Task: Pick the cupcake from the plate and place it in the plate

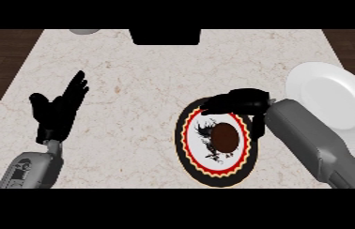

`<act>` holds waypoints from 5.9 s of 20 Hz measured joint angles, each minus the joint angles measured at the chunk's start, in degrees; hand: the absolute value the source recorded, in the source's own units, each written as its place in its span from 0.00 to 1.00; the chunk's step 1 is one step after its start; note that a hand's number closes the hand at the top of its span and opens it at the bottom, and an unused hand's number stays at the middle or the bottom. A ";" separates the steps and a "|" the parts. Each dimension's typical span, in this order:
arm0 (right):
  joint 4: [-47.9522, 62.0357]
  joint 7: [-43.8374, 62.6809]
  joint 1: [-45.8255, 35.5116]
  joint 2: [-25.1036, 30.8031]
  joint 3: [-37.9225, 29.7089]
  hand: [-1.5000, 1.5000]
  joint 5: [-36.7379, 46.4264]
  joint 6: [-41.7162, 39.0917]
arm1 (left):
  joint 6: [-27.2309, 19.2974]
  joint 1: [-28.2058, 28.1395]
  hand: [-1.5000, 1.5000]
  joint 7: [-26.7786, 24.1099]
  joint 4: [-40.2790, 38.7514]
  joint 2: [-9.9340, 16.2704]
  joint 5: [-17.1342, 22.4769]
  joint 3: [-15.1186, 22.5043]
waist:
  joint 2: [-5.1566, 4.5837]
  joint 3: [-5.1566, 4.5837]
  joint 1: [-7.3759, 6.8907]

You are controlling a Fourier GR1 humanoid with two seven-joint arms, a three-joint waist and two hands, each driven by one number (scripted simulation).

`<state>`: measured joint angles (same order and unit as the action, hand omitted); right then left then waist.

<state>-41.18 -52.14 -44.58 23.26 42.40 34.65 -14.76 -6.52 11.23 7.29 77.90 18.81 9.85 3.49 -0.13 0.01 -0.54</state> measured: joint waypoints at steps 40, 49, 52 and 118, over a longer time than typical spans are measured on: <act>2.27 19.16 6.67 -8.74 -22.35 1.00 13.69 6.60 | 2.89 -3.46 0.50 1.95 3.53 -3.27 -4.68 -5.54 | 0.47 -0.11 2.84; 1.88 54.96 0.84 -8.19 -39.23 1.00 12.89 32.18 | 2.86 -4.25 0.50 1.95 3.44 -3.29 -4.54 -5.83 | 0.93 -0.19 2.88; 0.90 65.77 -0.76 -8.07 -40.44 1.00 17.56 41.66 | 3.23 -3.92 0.50 1.71 3.33 -3.23 -4.47 -5.79 | 0.83 -0.23 2.36; -18.77 38.81 29.48 4.33 -76.79 0.00 -35.32 23.01 | 6.76 -3.28 0.50 1.50 3.48 -6.58 -8.08 -8.48 | 0.18 -0.01 0.67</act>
<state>-59.95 -13.34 -15.10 27.59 -34.39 -0.67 8.25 0.23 7.95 8.79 81.38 12.23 1.78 -4.99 0.05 0.00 0.13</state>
